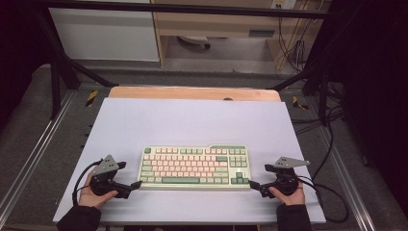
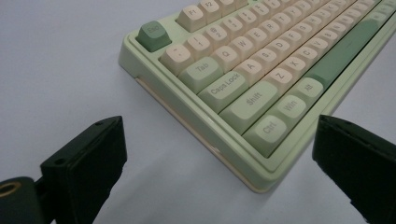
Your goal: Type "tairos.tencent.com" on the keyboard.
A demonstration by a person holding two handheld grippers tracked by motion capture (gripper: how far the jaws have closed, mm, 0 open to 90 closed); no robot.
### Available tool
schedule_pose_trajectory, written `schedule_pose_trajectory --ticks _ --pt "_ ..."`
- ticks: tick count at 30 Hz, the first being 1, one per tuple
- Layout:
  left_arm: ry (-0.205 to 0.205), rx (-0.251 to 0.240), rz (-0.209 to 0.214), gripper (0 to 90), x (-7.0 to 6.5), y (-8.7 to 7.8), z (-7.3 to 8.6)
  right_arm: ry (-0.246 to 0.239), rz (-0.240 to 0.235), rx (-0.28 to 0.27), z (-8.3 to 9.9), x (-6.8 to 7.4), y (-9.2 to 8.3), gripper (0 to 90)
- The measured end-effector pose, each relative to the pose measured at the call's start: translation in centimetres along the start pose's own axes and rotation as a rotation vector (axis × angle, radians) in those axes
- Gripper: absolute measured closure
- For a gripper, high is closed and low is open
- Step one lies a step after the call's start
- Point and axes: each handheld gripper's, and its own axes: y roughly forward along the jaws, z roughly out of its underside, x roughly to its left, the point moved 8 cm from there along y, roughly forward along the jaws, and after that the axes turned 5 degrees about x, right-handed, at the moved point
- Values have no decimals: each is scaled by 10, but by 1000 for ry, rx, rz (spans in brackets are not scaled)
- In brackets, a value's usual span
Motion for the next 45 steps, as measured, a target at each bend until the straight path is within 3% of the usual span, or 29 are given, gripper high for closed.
schedule_pose_trajectory --ticks 9,16,32,45 --pt "-1 3 -10 45 -1 -1 -3 -2 -3 0 0 0 0 12" --pt "-12 -8 -18 103 -5 -2 -10 -9 -4 8 1 0 1 12" --pt "-37 -29 -34 476 -14 -4 -30 -7 -5 14 1 1 2 13" --pt "-47 -9 -35 700 -19 5 -41 -12 -1 19 2 1 3 13"
